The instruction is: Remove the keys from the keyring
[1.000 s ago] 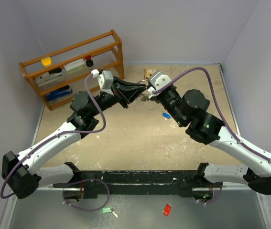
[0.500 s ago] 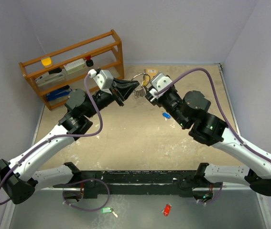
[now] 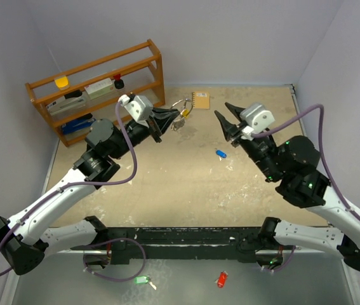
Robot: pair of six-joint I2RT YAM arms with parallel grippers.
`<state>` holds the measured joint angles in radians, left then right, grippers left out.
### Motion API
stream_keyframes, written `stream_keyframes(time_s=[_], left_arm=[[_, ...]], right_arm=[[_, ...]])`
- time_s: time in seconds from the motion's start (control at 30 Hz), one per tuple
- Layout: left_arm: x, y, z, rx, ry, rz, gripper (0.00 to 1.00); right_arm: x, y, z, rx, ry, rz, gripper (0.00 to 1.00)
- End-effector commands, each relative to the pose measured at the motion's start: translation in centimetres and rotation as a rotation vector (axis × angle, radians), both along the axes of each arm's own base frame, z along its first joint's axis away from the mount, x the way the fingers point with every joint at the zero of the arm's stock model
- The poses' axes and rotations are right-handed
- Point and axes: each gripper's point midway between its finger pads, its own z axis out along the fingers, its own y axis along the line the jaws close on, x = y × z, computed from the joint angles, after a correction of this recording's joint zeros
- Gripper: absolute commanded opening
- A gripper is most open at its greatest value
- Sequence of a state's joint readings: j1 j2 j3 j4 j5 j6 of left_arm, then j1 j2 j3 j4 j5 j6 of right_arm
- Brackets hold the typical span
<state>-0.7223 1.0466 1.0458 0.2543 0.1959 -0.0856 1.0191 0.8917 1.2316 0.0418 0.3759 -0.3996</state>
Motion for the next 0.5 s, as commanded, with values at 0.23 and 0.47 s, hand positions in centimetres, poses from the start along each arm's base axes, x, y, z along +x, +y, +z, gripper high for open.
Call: stream_keyframes(time_s=[0.23, 0.47], left_arm=[[-2.4, 0.4, 4.6, -0.115, -0.101, -0.075, 0.0], [-2.7, 0.5, 4.7, -0.125, -0.1, -0.085, 0.0]], right_arm=[[0.4, 3.5, -2.2, -0.01, 0.036, 0.089, 0.23], [0.4, 3.4, -2.0, 0.006, 0.03, 0.087, 0.22]])
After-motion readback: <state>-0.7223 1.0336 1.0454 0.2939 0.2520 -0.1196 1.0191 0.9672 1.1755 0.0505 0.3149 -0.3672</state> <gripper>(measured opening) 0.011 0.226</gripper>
